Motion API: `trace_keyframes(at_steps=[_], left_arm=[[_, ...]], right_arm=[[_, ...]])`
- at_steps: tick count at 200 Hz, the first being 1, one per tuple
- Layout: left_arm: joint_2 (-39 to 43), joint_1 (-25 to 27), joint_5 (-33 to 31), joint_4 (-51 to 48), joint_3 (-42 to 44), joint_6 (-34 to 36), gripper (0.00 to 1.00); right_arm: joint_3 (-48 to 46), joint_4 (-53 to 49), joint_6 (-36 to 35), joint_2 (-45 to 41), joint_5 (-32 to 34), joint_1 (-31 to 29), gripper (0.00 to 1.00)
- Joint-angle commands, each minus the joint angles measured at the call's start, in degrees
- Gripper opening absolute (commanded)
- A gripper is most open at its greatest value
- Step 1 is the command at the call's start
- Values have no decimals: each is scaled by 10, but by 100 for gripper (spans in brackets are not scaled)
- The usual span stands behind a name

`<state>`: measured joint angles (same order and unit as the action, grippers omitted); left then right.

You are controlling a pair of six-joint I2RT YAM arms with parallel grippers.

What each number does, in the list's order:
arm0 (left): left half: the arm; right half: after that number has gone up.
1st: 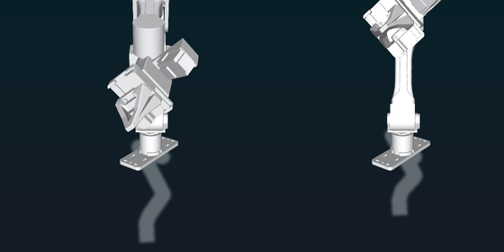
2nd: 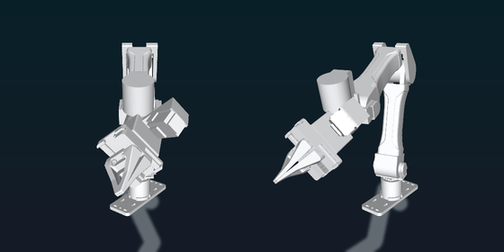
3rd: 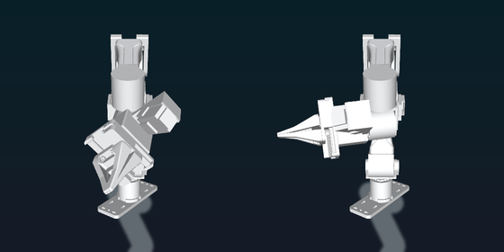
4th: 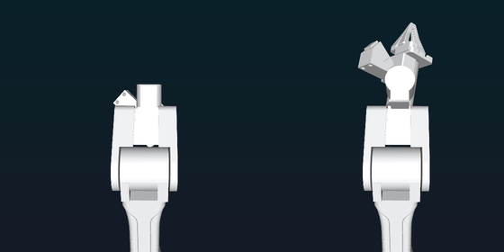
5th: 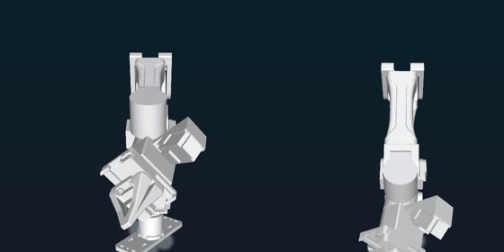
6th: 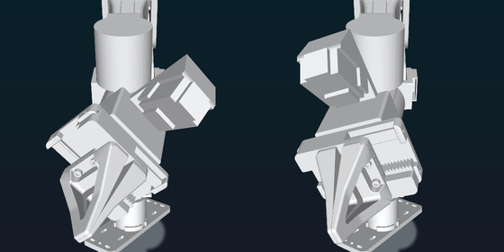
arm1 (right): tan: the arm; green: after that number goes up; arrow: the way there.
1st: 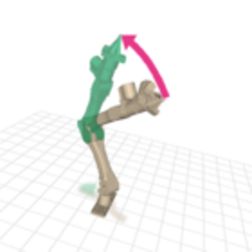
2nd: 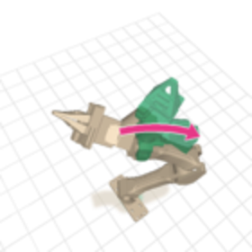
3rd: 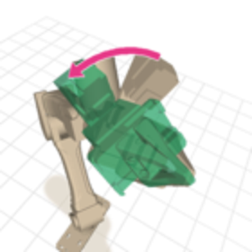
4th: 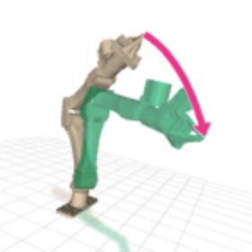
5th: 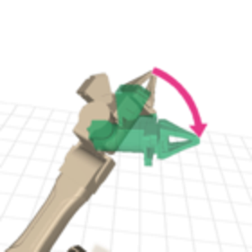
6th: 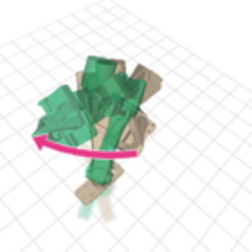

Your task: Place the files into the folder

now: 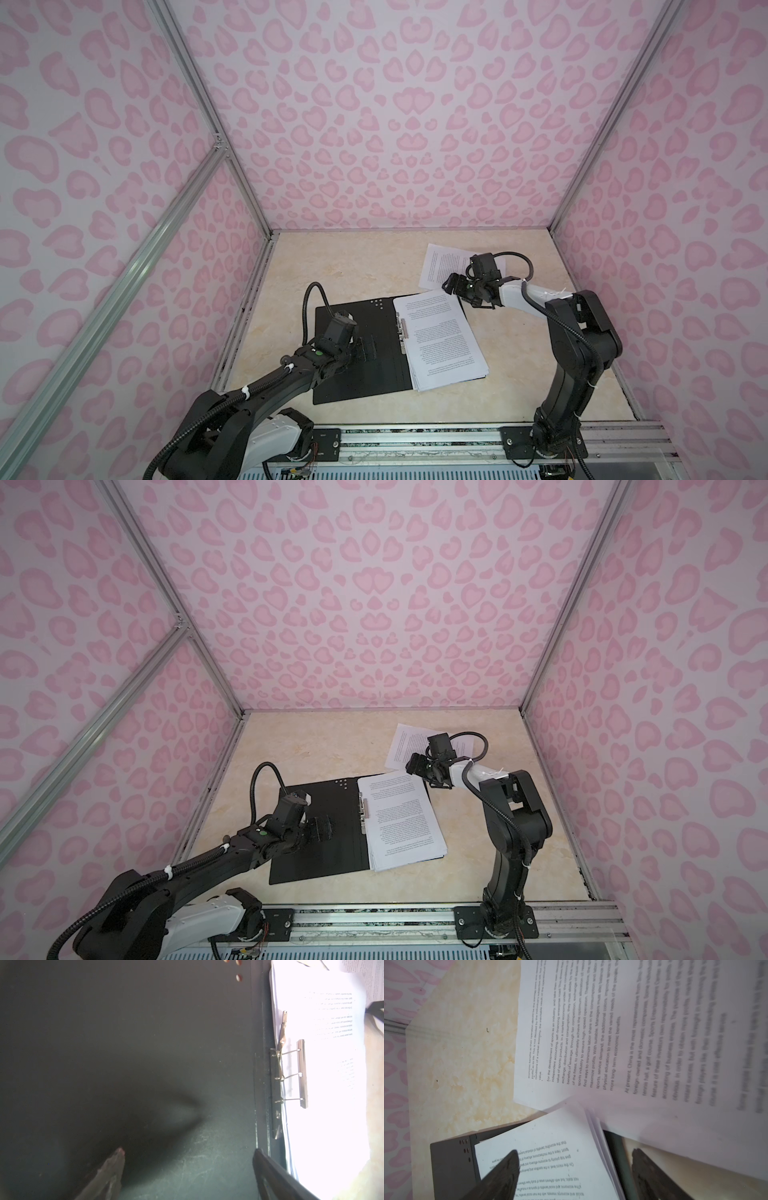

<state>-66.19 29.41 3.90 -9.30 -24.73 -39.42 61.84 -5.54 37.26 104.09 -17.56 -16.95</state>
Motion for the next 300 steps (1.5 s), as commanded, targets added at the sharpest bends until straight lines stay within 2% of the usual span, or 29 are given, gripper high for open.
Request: trace_keyframes(at_steps=[1, 18, 47, 88, 118, 141, 165, 214, 244, 269, 300], left_arm=[[4, -1, 21, -41, -9, -6, 98], [9, -7, 11, -48, -13, 2, 98], [3, -55, 52, -30, -3, -14, 98], [1, -99, 83, -20, -6, -24, 98], [-5, -119, 104, -16, -18, -23, 98], [-13, -117, 131, -8, -24, -21, 98], [-19, -81, 133, -1, -23, -12, 97], [-63, -37, 136, 27, -18, -27, 98], [-69, -33, 116, 24, -19, -33, 98], [-70, -33, 110, 21, -14, -30, 98], [-73, -33, 109, 25, -10, -30, 98]], right_arm=[[-38, -17, -10, -35, 17, 6, 87], [-86, -18, -15, -74, 5, 11, 88], [-171, -3, -16, -126, -31, 15, 89], [-275, 32, 25, -207, -56, 0, 89], [-322, 56, 66, -233, -71, -24, 89], [-336, 49, 90, -258, -39, -52, 89], [-341, 44, 97, -287, -7, -70, 89], [-320, 23, 123, -271, 32, -112, 89], [-301, -58, 123, -282, 140, -133, 89], [-296, -88, 116, -308, 165, -154, 90], [-302, -80, 108, -324, 149, -166, 90]])
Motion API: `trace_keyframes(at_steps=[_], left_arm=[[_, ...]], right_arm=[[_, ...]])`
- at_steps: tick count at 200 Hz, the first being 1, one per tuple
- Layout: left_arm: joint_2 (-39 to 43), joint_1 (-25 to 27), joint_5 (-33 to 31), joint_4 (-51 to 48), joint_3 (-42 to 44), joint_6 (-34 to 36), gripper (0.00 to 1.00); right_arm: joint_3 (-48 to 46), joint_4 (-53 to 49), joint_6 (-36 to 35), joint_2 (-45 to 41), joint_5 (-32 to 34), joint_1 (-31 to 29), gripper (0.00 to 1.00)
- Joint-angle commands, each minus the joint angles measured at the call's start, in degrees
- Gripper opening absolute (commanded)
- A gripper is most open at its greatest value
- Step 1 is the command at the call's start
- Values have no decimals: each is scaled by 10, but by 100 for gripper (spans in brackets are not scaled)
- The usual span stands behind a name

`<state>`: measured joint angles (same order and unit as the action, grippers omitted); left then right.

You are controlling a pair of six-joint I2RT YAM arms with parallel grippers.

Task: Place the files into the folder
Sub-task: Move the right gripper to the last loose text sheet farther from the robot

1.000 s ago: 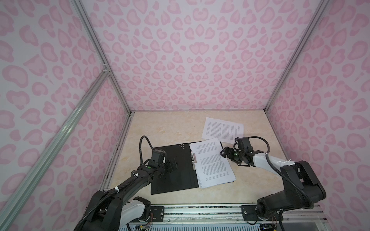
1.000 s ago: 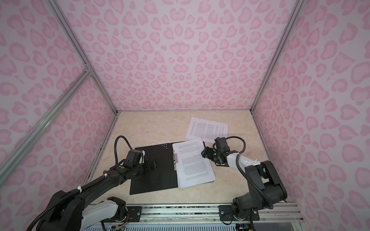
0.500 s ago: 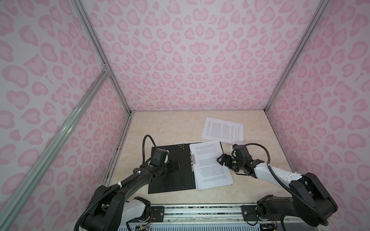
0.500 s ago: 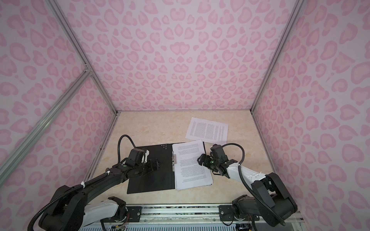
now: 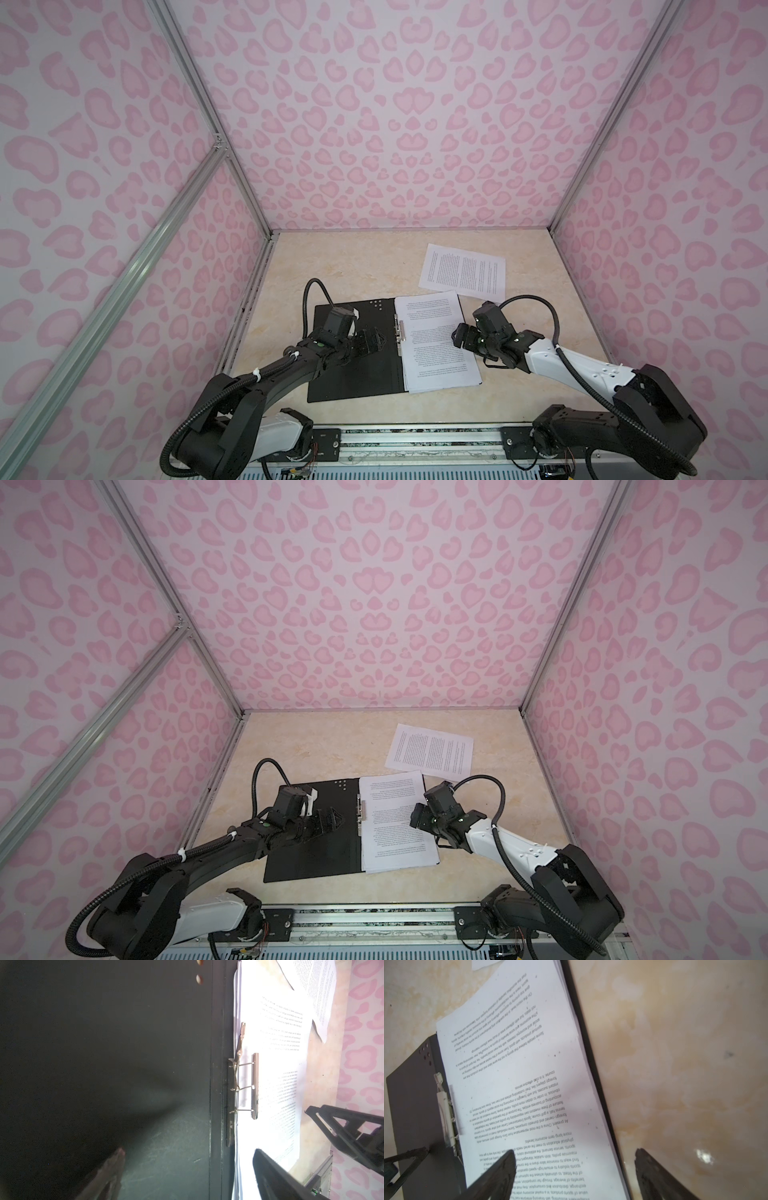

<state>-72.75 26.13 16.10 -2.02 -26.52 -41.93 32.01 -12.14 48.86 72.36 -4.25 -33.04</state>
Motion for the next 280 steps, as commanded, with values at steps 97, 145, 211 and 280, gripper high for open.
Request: trace_keyframes(at_steps=[97, 145, 211, 280], left_arm=[[67, 3, 7, -117, -84, 38, 98], [58, 6, 17, -114, -85, 34, 98], [66, 7, 18, -124, -86, 37, 98], [45, 7, 24, -114, -105, 36, 98]], right_arm=[[222, -8, -167, 174, -66, 279, 90], [378, 48, -168, 358, -113, 364, 87], [499, 82, -129, 505, -175, 409, 88], [509, 87, -130, 543, -284, 395, 88]])
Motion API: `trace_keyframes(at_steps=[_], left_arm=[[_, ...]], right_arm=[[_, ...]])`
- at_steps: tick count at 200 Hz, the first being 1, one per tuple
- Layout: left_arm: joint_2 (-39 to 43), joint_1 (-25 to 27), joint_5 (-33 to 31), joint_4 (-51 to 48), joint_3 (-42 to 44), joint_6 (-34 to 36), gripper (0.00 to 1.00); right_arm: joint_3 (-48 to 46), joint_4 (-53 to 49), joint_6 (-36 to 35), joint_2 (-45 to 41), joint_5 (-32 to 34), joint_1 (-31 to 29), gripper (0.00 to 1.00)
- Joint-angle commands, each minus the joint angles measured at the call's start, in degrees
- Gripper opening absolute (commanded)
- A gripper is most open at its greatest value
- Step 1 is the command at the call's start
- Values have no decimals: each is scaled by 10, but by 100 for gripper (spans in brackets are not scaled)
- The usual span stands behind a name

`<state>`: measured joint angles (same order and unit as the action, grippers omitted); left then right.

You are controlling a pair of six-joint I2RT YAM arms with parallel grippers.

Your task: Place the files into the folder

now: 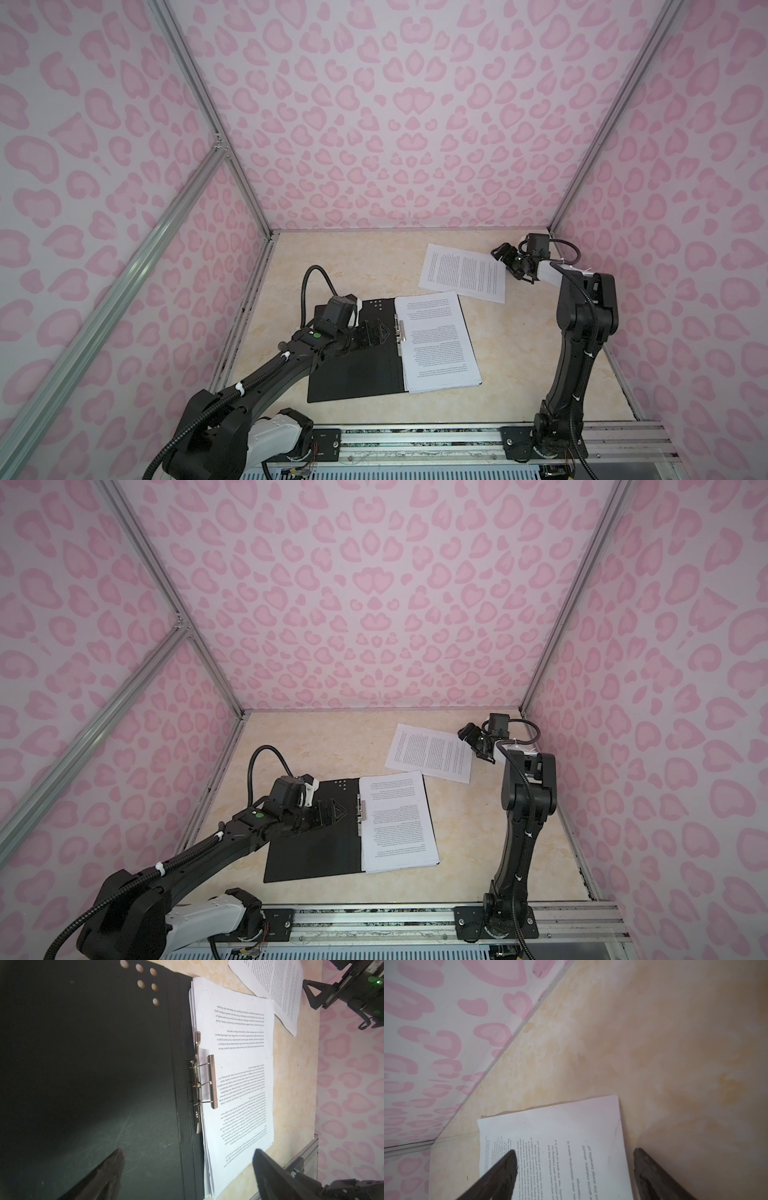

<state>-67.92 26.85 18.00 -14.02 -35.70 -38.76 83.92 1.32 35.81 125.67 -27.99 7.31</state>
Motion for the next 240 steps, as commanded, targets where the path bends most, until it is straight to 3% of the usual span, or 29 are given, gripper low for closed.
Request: trace_keyframes(at_steps=[1, 51, 97, 179, 240], left_arm=[[-4, 0, 5, 7, -14, 5, 98], [-70, 19, -5, 28, -105, 10, 98], [-260, 34, 7, 53, -278, 8, 99], [-545, 31, 22, 61, -574, -6, 99], [-646, 30, 45, 52, -644, -11, 99]], right_arm=[[-11, -49, 0, 9, -46, -9, 88], [-101, 25, 26, -35, -110, -13, 87], [-153, 118, 83, -46, -158, -17, 87], [-159, 143, 108, -35, -175, -21, 86], [-149, 142, 111, -25, -187, -23, 85]])
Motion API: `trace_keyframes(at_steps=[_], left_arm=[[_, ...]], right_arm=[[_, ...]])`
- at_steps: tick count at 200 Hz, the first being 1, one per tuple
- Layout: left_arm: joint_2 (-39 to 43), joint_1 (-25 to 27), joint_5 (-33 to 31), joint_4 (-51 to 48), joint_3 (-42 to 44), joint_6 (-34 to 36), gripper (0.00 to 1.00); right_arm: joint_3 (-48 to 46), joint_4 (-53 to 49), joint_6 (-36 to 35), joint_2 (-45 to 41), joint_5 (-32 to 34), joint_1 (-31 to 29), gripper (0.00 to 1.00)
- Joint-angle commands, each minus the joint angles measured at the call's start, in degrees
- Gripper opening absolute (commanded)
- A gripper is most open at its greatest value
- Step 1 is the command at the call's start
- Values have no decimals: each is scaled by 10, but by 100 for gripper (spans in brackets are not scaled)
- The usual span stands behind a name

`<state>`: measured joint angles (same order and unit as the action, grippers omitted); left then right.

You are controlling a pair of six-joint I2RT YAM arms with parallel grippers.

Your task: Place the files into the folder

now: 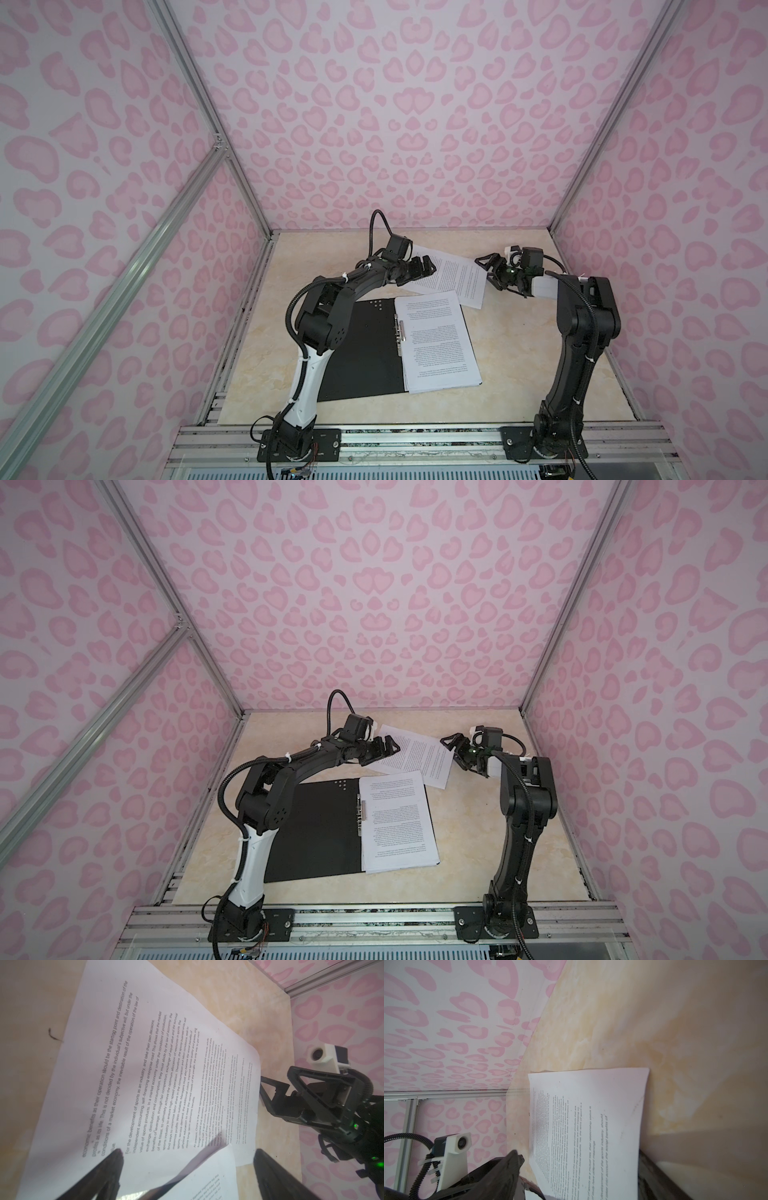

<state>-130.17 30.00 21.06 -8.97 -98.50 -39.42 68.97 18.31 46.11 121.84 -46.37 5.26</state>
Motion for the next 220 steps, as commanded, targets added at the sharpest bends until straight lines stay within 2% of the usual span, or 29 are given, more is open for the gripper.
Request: trace_keyframes(at_steps=[1, 36, 58, 92, 141, 151, 164, 198, 220], left_arm=[[-24, -1, 15, 1, -16, -5, 99], [-44, -1, 22, 0, -18, -14, 99], [-48, -2, 23, -1, -17, -17, 99], [-42, -4, 23, 1, -13, -21, 99], [-23, -8, 35, 14, -15, -20, 99], [-15, -8, 38, 20, -16, -12, 99], [-1, -8, 40, 33, -13, 7, 99], [62, -7, 25, 120, 15, 83, 98], [115, -5, 1, 226, 64, 146, 98]], right_arm=[[0, -27, 9, 14, -3, -2, 85], [9, -17, 23, 19, -13, -9, 80], [14, -10, 28, 19, -22, -17, 72], [10, -29, 8, 1, 7, -20, 59], [6, -54, -14, -18, 21, -23, 32], [2, -50, -13, -25, 20, -24, 22], [2, -57, -17, -35, 22, -27, 0], [6, -85, -23, -54, 35, -32, 0], [-3, -82, -14, -68, 33, -32, 0]])
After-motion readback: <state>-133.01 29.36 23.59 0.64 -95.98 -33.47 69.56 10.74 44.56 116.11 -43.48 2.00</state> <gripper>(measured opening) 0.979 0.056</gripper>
